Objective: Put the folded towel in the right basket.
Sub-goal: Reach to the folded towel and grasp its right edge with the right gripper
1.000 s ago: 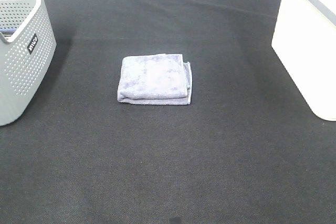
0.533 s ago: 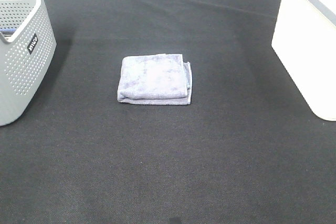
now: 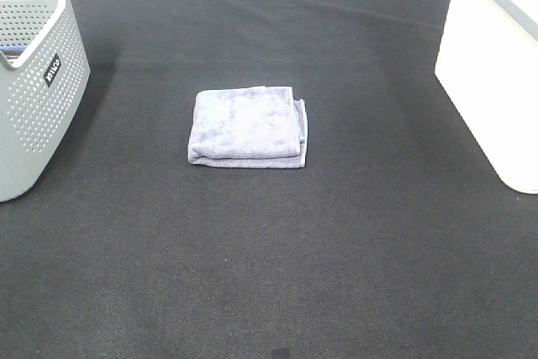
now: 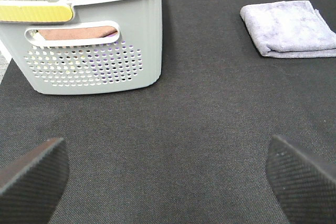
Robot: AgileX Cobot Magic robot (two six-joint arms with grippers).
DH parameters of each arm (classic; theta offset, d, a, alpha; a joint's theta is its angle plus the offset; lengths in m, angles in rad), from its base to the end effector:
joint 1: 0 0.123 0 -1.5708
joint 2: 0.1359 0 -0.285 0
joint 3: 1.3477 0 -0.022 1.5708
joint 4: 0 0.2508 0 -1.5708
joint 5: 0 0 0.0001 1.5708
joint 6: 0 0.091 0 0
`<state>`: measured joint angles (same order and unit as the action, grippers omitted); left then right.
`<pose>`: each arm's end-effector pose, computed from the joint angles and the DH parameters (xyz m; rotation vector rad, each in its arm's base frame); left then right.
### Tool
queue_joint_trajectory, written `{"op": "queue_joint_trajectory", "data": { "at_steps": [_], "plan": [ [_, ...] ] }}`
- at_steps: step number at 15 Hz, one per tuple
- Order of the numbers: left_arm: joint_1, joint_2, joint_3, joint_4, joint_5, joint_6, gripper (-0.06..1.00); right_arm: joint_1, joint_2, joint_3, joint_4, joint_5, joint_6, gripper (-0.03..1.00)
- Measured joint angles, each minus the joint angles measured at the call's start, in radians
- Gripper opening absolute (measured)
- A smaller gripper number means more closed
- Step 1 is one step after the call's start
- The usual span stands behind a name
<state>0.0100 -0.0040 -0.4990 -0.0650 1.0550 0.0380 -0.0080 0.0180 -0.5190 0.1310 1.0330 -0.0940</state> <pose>-0.0051 -0.0052 0.2776 0.0314 2.0340 -0.0475 -0.0034 0.0102 0.2855 -0.0903 2.0080 0.0910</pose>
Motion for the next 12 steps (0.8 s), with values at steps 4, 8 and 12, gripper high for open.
{"op": "queue_joint_trajectory", "data": {
  "at_steps": [4, 8, 12],
  "plan": [
    [0.000, 0.000, 0.000, 0.000, 0.000, 0.000, 0.97, 0.000, 0.362, -0.101, 0.005, -0.286, 0.000, 0.75],
    [0.000, 0.000, 0.000, 0.000, 0.000, 0.000, 0.97, 0.000, 0.796, -0.340, 0.005, -0.357, -0.047, 0.75],
    [0.000, 0.000, 0.000, 0.000, 0.000, 0.000, 0.97, 0.000, 1.228, -0.693, 0.072, -0.284, -0.129, 0.75]
  ]
}}
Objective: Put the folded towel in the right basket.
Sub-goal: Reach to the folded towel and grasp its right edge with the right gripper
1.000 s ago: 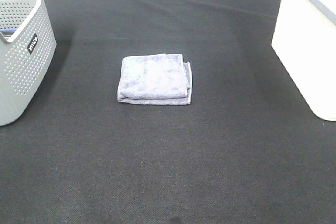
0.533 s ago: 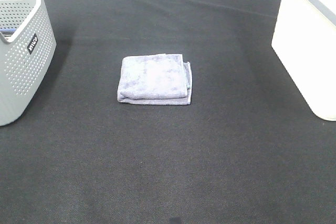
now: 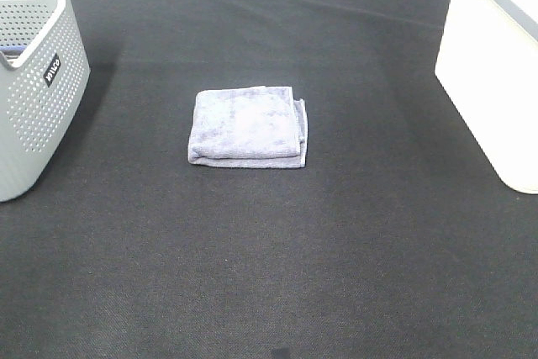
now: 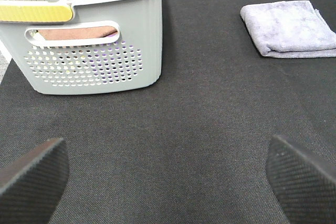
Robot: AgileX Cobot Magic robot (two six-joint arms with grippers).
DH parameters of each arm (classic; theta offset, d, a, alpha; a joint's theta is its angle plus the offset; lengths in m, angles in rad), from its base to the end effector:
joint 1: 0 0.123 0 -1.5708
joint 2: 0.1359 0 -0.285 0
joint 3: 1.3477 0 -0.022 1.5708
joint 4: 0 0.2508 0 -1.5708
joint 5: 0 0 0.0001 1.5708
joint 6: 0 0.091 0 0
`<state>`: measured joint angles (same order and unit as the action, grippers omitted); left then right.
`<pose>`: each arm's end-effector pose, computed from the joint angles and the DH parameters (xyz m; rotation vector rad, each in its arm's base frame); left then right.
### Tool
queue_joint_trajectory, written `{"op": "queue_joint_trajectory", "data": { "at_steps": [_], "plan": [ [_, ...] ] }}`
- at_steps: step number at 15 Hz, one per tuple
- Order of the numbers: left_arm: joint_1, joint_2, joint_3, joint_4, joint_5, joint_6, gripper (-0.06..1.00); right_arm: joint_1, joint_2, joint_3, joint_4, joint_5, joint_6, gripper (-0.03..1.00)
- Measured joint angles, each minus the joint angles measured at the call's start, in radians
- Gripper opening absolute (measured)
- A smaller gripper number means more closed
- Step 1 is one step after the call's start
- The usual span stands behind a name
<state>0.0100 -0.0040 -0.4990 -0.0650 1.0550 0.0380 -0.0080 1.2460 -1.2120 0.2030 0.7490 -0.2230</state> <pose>-0.0051 -0.0052 0.2776 0.0314 2.0340 -0.0475 0.2656 0.0104 0.3811 -0.1470 2.2461 0.1116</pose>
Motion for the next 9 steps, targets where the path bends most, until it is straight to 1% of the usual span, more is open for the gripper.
{"op": "queue_joint_trajectory", "data": {
  "at_steps": [3, 5, 6, 9],
  "plan": [
    [0.000, 0.000, 0.000, 0.000, 0.000, 0.000, 0.97, 0.000, 0.196, -0.207, 0.056, 0.088, -0.049, 0.73],
    [0.000, 0.000, 0.000, 0.000, 0.000, 0.000, 0.97, 0.005, 0.318, -0.321, 0.092, 0.117, -0.056, 0.71],
    [0.000, 0.000, 0.000, 0.000, 0.000, 0.000, 0.97, 0.026, 0.374, -0.369, 0.091, 0.126, -0.068, 0.71],
    [0.000, 0.000, 0.000, 0.000, 0.000, 0.000, 0.97, 0.148, 0.524, -0.477, 0.097, 0.145, -0.074, 0.71]
  ]
}}
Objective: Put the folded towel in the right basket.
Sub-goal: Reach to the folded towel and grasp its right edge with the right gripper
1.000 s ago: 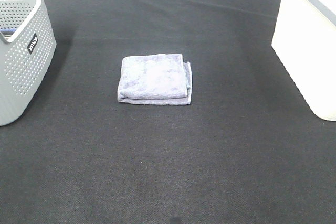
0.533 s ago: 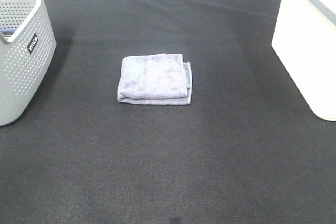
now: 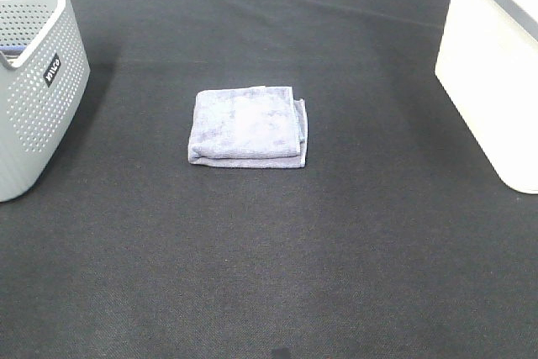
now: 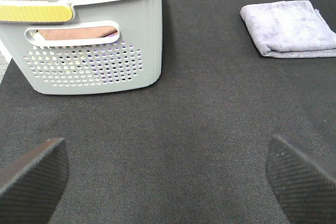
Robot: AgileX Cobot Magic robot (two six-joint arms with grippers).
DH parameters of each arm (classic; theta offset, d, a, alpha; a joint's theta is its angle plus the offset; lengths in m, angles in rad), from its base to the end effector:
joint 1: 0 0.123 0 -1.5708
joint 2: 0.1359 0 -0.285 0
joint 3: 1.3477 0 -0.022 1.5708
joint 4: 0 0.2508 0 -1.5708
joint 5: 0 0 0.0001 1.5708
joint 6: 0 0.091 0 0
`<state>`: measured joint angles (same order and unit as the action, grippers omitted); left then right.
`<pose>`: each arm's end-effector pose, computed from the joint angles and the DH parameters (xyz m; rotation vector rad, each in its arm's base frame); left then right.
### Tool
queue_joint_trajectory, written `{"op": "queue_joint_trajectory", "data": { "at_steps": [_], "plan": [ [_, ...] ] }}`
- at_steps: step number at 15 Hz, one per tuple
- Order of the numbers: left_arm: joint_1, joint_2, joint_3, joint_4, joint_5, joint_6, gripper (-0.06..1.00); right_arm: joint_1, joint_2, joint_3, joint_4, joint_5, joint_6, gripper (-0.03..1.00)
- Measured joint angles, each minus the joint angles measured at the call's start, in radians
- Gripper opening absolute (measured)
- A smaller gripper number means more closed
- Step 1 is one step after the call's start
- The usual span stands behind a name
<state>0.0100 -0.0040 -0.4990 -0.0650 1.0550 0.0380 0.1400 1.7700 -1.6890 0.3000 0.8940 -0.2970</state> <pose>-0.0051 -0.0052 0.2776 0.0314 2.0340 -0.0475 0.3949 0.0768 0.3482 -0.4005 2.3937 0.2984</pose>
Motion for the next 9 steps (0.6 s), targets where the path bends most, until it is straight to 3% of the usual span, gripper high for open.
{"op": "queue_joint_trajectory", "data": {
  "at_steps": [4, 9],
  "plan": [
    [0.000, 0.000, 0.000, 0.000, 0.000, 0.000, 0.97, 0.117, 0.145, -0.054, 0.029, 0.013, 0.012, 0.71],
    [0.000, 0.000, 0.000, 0.000, 0.000, 0.000, 0.97, 0.127, 0.342, -0.132, 0.127, 0.070, 0.147, 0.71]
  ]
}}
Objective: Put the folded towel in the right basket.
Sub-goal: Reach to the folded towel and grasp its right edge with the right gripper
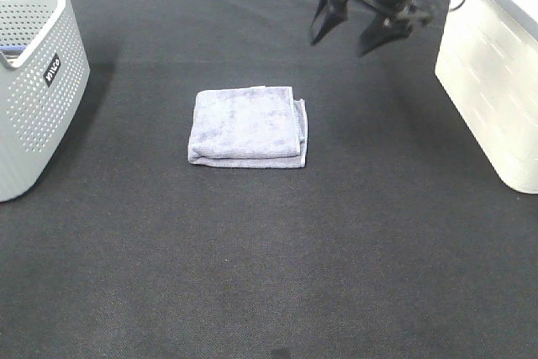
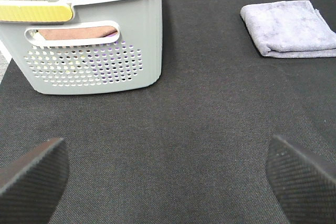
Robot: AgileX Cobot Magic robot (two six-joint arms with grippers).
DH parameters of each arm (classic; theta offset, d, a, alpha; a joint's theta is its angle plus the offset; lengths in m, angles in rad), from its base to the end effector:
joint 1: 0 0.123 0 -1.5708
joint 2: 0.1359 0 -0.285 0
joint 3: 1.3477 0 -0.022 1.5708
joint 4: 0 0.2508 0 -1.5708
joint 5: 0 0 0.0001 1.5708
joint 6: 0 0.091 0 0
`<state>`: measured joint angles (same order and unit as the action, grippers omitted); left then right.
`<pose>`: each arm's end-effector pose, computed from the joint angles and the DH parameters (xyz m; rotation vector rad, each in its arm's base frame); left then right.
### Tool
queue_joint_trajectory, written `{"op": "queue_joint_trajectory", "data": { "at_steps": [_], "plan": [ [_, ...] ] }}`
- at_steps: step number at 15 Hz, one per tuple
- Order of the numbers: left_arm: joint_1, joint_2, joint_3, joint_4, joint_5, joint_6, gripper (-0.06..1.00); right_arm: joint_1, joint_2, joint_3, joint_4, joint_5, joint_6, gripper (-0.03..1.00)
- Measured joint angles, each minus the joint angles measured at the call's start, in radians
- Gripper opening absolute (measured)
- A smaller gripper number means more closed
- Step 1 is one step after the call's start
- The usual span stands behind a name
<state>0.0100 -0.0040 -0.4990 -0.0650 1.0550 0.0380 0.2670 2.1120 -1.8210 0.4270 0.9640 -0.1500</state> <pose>-0.0051 -0.0052 0.2776 0.0314 2.0340 -0.0475 0.4409 0.1527 0.2387 -0.3284 2.6903 0.5804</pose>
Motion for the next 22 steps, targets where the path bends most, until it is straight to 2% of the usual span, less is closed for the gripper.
{"op": "queue_joint_trajectory", "data": {
  "at_steps": [2, 4, 8, 14, 19, 21, 22],
  "plan": [
    [0.000, 0.000, 0.000, 0.000, 0.000, 0.000, 0.97, 0.000, 0.106, -0.109, 0.038, 0.096, 0.013, 0.71],
    [0.000, 0.000, 0.000, 0.000, 0.000, 0.000, 0.97, 0.000, 0.196, -0.188, 0.058, 0.151, 0.014, 0.71],
    [0.000, 0.000, 0.000, 0.000, 0.000, 0.000, 0.97, -0.005, 0.361, -0.318, 0.079, 0.206, 0.014, 0.72],
    [0.000, 0.000, 0.000, 0.000, 0.000, 0.000, 0.97, -0.005, 0.455, -0.333, 0.130, 0.208, -0.011, 0.72],
    [0.000, 0.000, 0.000, 0.000, 0.000, 0.000, 0.97, -0.005, 0.496, -0.341, 0.231, 0.175, -0.052, 0.71],
    [0.000, 0.000, 0.000, 0.000, 0.000, 0.000, 0.97, -0.005, 0.503, -0.341, 0.268, 0.160, -0.088, 0.66],
    [0.000, 0.000, 0.000, 0.000, 0.000, 0.000, 0.97, -0.005, 0.508, -0.341, 0.282, 0.147, -0.095, 0.60]
  ]
}}
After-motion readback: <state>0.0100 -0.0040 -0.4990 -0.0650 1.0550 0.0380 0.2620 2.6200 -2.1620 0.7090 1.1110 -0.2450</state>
